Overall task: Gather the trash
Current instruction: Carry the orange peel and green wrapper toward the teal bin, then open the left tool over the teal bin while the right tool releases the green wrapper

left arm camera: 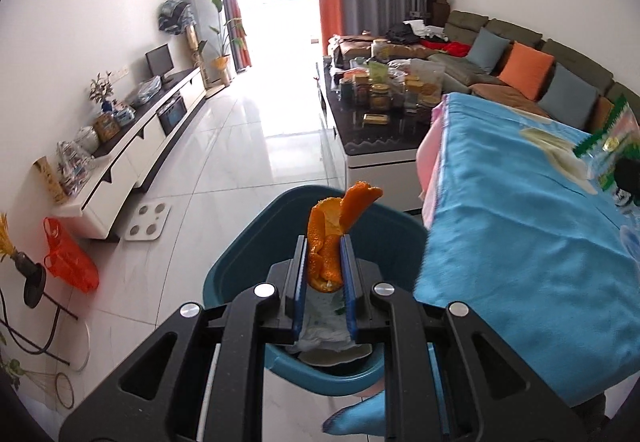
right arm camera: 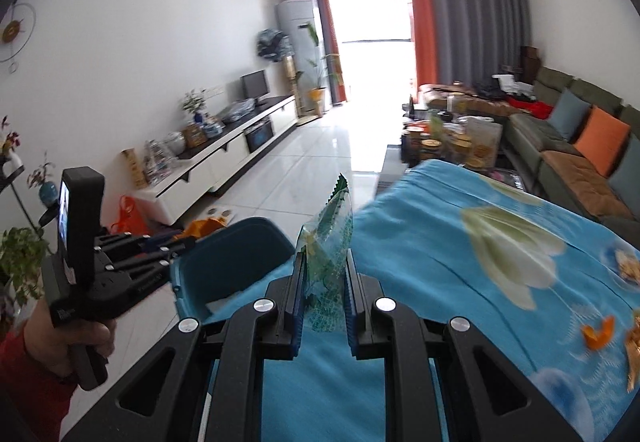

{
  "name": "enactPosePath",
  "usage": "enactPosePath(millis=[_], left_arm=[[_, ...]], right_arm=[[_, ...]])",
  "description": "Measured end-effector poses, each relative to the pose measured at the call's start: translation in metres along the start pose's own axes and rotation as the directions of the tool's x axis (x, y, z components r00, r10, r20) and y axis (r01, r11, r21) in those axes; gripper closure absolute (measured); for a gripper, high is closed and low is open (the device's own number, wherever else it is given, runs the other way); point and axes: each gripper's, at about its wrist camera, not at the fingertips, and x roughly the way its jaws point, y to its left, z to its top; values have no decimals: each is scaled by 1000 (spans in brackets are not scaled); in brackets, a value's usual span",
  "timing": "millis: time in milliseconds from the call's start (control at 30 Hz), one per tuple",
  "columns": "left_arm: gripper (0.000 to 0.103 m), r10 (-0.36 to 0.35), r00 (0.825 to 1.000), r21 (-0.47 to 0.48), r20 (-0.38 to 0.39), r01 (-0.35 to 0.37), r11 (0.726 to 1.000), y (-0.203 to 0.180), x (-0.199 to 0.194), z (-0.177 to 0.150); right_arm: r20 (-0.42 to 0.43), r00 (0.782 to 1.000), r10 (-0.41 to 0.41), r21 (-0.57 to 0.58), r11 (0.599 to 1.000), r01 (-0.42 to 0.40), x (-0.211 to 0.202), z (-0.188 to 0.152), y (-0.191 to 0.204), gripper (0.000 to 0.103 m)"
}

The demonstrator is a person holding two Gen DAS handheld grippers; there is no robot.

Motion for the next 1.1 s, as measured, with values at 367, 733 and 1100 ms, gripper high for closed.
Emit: enactPosePath(millis=[367, 733, 1100], left_arm=[[87, 4, 999, -37, -45, -6, 999, 19, 17, -13], [87, -30, 995, -64, -97, 24, 998, 18, 59, -9], [87, -63, 986, -97, -155, 48, 994, 24, 105, -11]], right_arm=[[-90, 993, 76, -82, 993, -83, 55, 25, 43, 88], [-216, 972, 92, -103, 988, -116, 114, 30, 54, 88], [-344, 932, 114, -89, 984, -154, 168, 33, 55, 88]])
